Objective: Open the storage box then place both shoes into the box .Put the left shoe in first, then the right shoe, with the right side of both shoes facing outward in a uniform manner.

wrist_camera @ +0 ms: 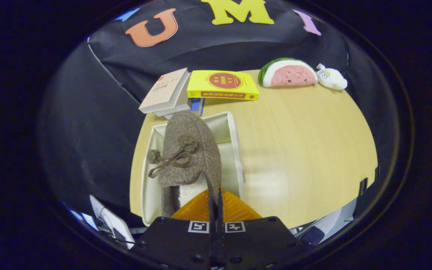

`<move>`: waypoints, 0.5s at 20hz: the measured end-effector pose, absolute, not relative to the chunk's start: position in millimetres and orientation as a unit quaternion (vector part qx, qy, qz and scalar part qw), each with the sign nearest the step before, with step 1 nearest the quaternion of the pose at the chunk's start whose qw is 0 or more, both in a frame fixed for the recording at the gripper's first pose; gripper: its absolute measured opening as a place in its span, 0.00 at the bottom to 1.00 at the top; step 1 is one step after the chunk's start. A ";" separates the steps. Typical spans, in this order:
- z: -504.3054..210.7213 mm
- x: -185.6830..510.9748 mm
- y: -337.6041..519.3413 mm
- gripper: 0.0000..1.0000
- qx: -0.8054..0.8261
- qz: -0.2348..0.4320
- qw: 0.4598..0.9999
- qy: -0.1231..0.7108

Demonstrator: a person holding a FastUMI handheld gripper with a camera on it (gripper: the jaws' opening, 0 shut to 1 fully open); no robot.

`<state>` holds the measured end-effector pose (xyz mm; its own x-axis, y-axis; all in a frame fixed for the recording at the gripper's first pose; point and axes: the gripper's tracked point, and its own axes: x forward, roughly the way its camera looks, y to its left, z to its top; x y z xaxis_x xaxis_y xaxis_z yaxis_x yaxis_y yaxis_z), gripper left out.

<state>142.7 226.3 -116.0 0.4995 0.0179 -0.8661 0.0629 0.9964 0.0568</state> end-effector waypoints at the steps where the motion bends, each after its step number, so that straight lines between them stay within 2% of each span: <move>1: -123.1 145.6 224.8 0.00 0.019 -0.028 0.873 0.487; 10: -160.0 147.9 229.6 0.02 0.011 -0.070 0.892 0.446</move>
